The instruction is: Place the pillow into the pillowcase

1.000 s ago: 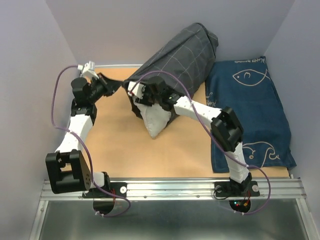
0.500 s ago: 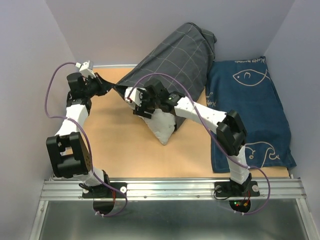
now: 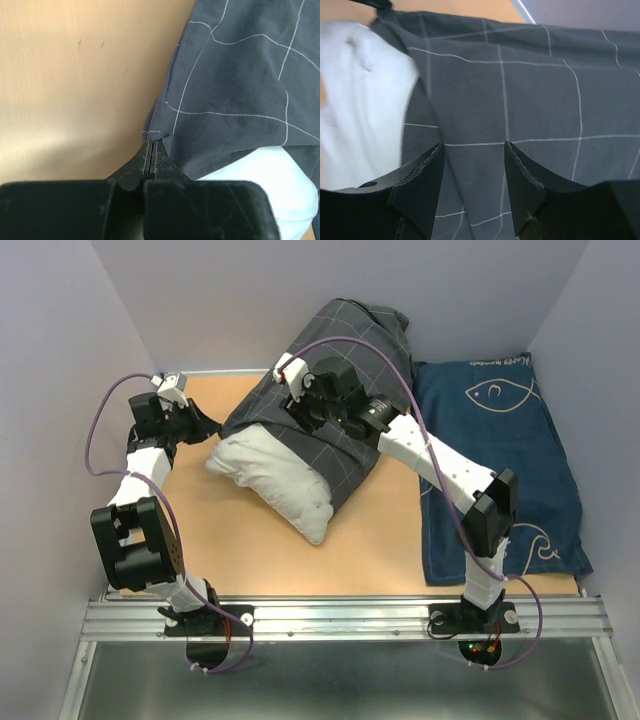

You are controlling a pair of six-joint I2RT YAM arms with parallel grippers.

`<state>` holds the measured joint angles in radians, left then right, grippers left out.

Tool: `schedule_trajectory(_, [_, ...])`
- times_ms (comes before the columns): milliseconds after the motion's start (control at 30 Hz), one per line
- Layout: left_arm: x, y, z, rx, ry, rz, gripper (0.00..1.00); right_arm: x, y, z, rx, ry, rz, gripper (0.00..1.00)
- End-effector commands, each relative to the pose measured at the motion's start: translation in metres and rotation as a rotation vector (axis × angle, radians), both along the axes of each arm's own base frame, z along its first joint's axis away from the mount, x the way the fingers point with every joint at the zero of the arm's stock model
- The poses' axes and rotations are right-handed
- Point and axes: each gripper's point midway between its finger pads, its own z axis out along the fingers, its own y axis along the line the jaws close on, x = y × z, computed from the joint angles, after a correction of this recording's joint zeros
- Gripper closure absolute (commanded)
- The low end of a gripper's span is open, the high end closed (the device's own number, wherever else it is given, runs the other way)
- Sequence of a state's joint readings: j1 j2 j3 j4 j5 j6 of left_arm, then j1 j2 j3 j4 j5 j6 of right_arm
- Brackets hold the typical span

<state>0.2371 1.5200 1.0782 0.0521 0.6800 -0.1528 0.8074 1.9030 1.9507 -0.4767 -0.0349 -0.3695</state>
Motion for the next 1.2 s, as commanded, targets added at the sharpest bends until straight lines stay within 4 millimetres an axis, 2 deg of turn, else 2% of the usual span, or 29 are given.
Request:
schedule_trajectory(0, [0.016, 0.005, 0.025, 0.036, -0.088, -0.017, 1.00, 0.019, 0.000, -0.007, 0.002, 0.006, -0.062, 0.44])
schedule_trajectory(33, [0.019, 0.005, 0.026, 0.041, -0.092, -0.019, 1.00, 0.014, 0.008, -0.013, 0.019, 0.047, -0.025, 0.43])
schedule_trajectory(200, [0.028, 0.007, 0.022, 0.046, -0.083, -0.013, 0.99, 0.006, 0.019, -0.034, 0.025, 0.135, 0.013, 0.41])
schedule_trajectory(400, [0.033, 0.007, 0.021, 0.047, -0.085, -0.011, 0.98, -0.006, 0.033, -0.021, 0.096, 0.178, 0.076, 0.41])
schedule_trajectory(467, [0.035, 0.008, 0.020, 0.048, -0.085, -0.010, 0.97, -0.011, 0.036, -0.024, 0.104, 0.205, 0.098, 0.41])
schedule_trajectory(600, [0.036, 0.008, 0.020, 0.049, -0.088, -0.009, 0.97, -0.013, 0.039, -0.045, 0.084, 0.251, 0.095, 0.41])
schedule_trajectory(800, [0.038, 0.009, 0.019, 0.042, -0.085, -0.006, 0.95, 0.002, 0.040, -0.075, 0.012, 0.237, 0.064, 0.36])
schedule_trajectory(833, [0.039, 0.009, 0.019, 0.044, -0.085, -0.005, 0.94, 0.016, 0.036, -0.082, -0.023, 0.203, 0.009, 0.38])
schedule_trajectory(867, [0.039, 0.009, 0.020, 0.045, -0.089, -0.005, 0.93, 0.023, 0.034, -0.083, -0.034, 0.184, -0.022, 0.46])
schedule_trajectory(933, [0.040, 0.011, 0.021, 0.049, -0.087, 0.007, 0.81, 0.035, 0.030, -0.079, -0.043, 0.150, -0.076, 0.59])
schedule_trajectory(967, [0.040, 0.011, 0.022, 0.049, -0.088, 0.010, 0.67, 0.038, 0.031, -0.068, -0.023, 0.132, -0.085, 0.75])
schedule_trajectory(1033, [0.033, 0.018, 0.027, 0.015, -0.087, 0.022, 0.51, 0.033, 0.036, -0.047, 0.035, 0.135, -0.063, 0.95])
schedule_trajectory(1067, [0.023, 0.013, 0.033, -0.039, -0.100, -0.025, 0.47, 0.027, 0.036, -0.027, 0.077, 0.130, -0.045, 0.98])
schedule_trajectory(1100, [0.015, 0.012, 0.038, -0.111, -0.097, -0.032, 0.38, 0.020, 0.039, -0.014, 0.122, 0.151, -0.031, 0.99])
schedule_trajectory(1133, [0.000, 0.010, 0.044, -0.140, -0.128, -0.043, 0.22, 0.010, 0.043, -0.005, 0.151, 0.167, 0.014, 1.00])
schedule_trajectory(1167, [-0.010, 0.020, 0.047, -0.158, -0.131, -0.025, 0.20, 0.003, 0.045, -0.001, 0.162, 0.180, 0.032, 0.99])
